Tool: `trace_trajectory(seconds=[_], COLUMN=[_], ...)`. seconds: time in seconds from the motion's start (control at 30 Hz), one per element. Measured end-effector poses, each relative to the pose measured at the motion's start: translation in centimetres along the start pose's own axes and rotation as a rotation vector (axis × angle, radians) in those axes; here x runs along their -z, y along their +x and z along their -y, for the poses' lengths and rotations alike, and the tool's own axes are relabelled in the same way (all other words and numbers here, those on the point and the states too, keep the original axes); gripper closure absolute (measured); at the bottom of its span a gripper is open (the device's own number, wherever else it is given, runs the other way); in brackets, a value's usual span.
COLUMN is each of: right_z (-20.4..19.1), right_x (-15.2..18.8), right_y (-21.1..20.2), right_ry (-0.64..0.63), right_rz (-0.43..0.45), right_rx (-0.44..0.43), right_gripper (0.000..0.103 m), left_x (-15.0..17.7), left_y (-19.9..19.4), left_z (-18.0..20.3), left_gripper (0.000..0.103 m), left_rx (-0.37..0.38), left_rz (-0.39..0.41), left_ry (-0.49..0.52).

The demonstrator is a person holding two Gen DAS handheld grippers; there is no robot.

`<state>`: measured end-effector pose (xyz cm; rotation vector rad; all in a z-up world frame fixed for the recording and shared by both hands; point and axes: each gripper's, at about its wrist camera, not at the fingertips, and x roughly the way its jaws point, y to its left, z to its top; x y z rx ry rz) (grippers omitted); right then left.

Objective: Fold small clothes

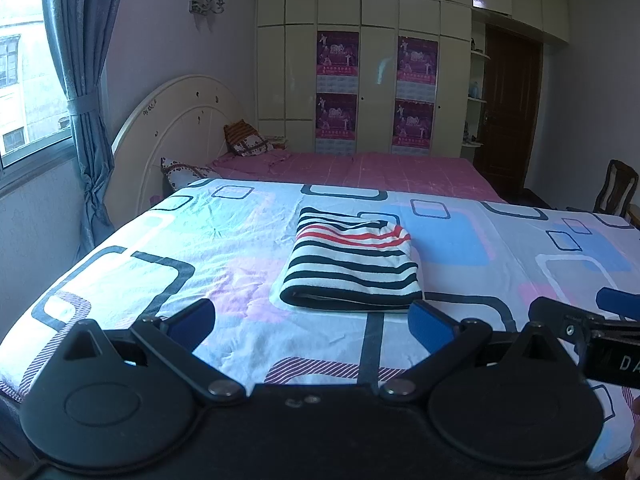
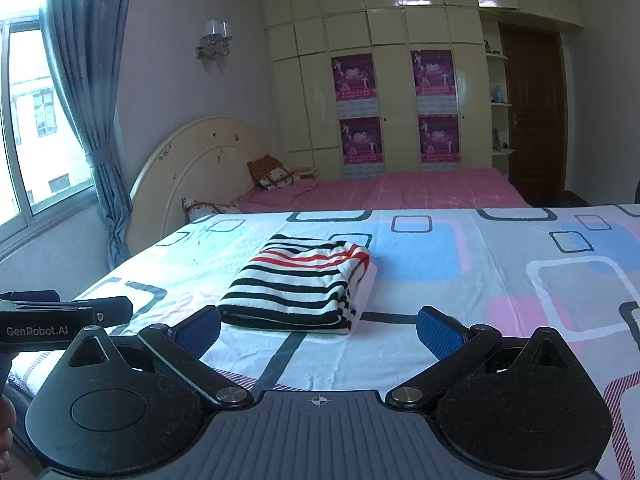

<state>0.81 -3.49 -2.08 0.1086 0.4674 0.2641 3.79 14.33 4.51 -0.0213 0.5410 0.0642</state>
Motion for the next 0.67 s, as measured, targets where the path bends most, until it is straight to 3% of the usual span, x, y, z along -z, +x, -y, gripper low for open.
trace_trajectory(seconds=[0.33,0.5,0.67], right_z=[0.3,0.8,2.1], right_x=[0.0,0.2,0.5], right_y=[0.7,1.5,3.0], right_ry=[0.001,0.007,0.033], right_rz=[-0.012,-0.027,-0.057], right_rx=[0.007,0.017,0.046], right_gripper=[0.0,0.0,0.0], left_x=[0.0,0.3,0.0], left_y=[1.3,2.5,5.3], left_z=[-0.3,-0.6,-0.5], left_gripper=[0.001,0.009,0.0], left_rx=[0.028,0.071,0.049], left_rz=[-0.023,0.002,-0.054], left_ry=[-0.01,-0.031,-0.027])
